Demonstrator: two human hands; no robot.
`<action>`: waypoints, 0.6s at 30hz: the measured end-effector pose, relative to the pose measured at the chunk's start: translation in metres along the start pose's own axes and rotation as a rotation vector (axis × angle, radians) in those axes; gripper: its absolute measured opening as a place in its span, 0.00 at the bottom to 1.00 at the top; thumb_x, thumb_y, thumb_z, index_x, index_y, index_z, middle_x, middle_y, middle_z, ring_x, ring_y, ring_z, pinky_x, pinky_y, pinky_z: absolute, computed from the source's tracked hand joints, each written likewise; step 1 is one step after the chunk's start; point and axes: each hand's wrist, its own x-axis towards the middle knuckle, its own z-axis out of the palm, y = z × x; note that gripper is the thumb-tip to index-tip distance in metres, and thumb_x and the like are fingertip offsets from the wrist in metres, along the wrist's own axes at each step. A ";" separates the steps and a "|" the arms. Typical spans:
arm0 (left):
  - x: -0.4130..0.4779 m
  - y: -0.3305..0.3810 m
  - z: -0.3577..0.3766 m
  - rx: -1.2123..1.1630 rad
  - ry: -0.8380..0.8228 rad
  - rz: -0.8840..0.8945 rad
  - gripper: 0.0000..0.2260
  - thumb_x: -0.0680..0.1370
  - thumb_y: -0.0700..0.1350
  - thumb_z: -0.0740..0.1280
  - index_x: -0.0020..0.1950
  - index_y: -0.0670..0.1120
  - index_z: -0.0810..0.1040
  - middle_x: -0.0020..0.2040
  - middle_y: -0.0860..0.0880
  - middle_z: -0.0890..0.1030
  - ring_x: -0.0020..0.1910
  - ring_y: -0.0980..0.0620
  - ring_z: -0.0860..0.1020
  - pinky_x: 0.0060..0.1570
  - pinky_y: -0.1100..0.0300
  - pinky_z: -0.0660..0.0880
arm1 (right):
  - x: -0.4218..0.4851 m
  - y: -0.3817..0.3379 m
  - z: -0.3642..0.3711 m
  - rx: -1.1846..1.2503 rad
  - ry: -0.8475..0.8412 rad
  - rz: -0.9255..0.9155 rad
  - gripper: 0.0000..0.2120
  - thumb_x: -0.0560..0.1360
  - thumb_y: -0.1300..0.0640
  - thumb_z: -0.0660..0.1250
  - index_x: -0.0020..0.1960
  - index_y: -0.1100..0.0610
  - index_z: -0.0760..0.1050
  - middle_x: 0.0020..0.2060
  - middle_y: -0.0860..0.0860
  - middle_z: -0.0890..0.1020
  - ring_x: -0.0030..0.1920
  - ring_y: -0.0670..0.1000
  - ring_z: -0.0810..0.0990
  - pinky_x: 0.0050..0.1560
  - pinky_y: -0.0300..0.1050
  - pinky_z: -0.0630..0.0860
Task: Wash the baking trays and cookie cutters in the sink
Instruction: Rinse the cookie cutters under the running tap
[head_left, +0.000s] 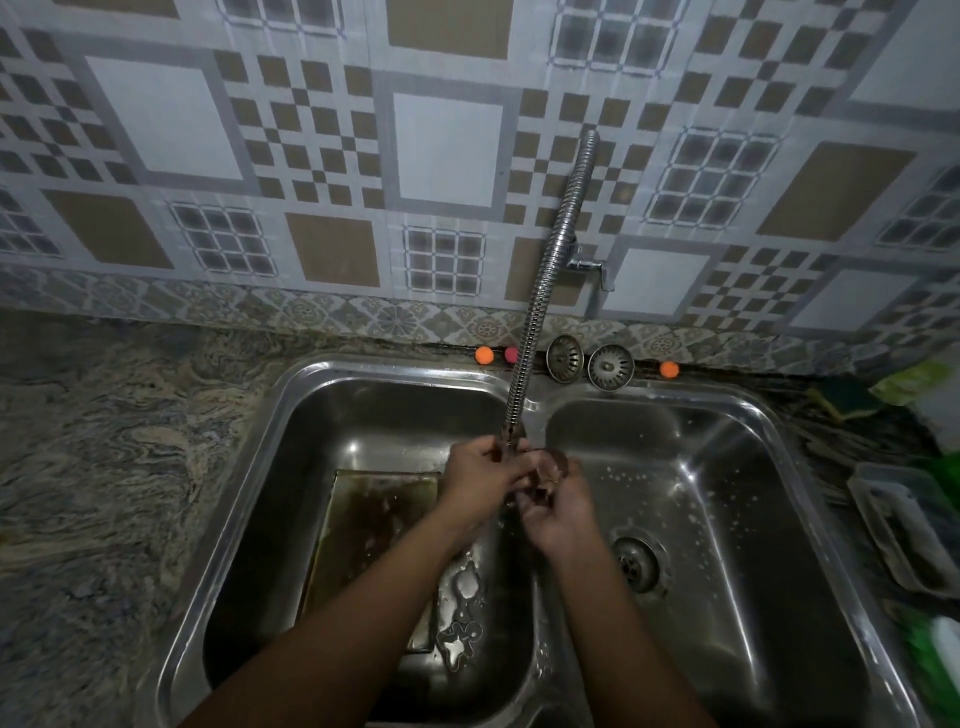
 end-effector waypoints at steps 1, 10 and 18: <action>0.000 -0.002 0.012 0.002 -0.039 -0.013 0.07 0.71 0.32 0.74 0.48 0.39 0.82 0.42 0.41 0.85 0.40 0.47 0.84 0.38 0.62 0.81 | 0.000 -0.010 -0.012 -0.005 0.004 -0.029 0.20 0.84 0.47 0.52 0.41 0.56 0.74 0.34 0.51 0.79 0.29 0.46 0.78 0.29 0.39 0.75; -0.011 -0.057 0.120 0.281 -0.241 0.029 0.07 0.73 0.31 0.72 0.47 0.42 0.84 0.45 0.49 0.84 0.41 0.58 0.80 0.45 0.68 0.78 | 0.000 -0.110 -0.139 -1.071 0.201 -0.668 0.17 0.84 0.53 0.54 0.61 0.61 0.78 0.57 0.58 0.81 0.54 0.52 0.77 0.51 0.35 0.66; -0.019 -0.139 0.135 0.613 -0.255 -0.030 0.09 0.71 0.39 0.76 0.51 0.41 0.86 0.48 0.45 0.85 0.49 0.52 0.82 0.53 0.61 0.78 | 0.009 -0.100 -0.234 -1.476 0.183 -0.384 0.12 0.81 0.59 0.61 0.46 0.62 0.81 0.45 0.62 0.83 0.47 0.61 0.82 0.45 0.44 0.73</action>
